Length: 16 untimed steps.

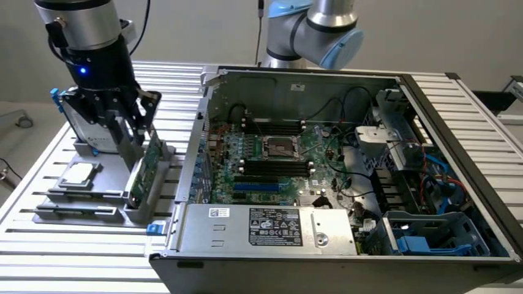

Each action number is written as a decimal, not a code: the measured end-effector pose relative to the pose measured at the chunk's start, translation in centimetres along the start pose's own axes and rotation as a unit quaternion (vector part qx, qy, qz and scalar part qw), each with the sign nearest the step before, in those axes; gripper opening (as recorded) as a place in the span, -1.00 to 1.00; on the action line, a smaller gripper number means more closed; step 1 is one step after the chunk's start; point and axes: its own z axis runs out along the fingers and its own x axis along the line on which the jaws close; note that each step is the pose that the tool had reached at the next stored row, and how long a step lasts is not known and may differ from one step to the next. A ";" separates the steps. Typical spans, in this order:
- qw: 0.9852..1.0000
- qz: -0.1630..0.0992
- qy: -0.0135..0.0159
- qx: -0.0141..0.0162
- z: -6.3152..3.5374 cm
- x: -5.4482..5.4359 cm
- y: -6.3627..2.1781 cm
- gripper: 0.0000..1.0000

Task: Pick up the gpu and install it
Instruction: 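Pick up the gpu and move the gpu toward the slot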

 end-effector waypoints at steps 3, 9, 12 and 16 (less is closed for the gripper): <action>1.000 0.000 0.000 0.000 0.54 0.0 -0.11 -0.11; 1.000 0.000 0.000 0.000 1.64 0.1 -0.30 -0.11; 1.000 0.000 0.000 0.000 2.18 0.1 -0.34 -0.11; 1.000 -0.001 0.000 0.000 2.92 0.1 -0.32 -0.11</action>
